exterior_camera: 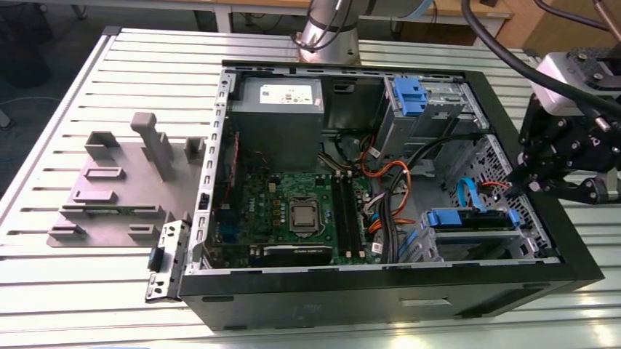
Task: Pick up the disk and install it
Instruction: 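Insert the second disk wire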
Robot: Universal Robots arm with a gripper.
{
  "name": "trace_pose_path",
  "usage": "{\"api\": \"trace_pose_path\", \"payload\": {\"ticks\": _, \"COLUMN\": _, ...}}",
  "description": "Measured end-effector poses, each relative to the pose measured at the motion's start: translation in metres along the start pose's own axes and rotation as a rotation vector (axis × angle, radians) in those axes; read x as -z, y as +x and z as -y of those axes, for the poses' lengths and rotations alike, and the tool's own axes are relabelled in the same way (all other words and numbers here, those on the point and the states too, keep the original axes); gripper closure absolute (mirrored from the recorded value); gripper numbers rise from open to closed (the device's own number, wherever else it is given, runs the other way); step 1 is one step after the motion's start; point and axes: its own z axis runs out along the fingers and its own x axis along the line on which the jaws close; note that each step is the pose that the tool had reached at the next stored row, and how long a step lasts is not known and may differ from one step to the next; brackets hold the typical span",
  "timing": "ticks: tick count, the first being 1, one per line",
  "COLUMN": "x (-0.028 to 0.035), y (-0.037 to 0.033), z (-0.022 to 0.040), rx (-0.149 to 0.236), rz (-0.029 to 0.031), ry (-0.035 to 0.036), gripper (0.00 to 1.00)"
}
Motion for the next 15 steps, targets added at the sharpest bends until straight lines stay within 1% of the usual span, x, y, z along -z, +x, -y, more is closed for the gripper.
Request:
{"api": "trace_pose_path", "payload": {"ticks": 3, "x": -0.0005, "y": -0.0002, "z": 0.0054, "rx": 0.000, "rz": 0.0000, "ry": 0.0000, "gripper": 0.76}}
{"api": "trace_pose_path", "payload": {"ticks": 7, "x": -0.0017, "y": -0.0002, "z": 0.0093, "rx": 0.000, "rz": 0.0000, "ry": 0.0000, "gripper": 0.76}}
{"api": "trace_pose_path", "payload": {"ticks": 15, "x": -0.0096, "y": 0.0005, "z": 0.0100, "rx": 0.000, "rz": -0.0001, "ry": 0.0000, "gripper": 0.76}}
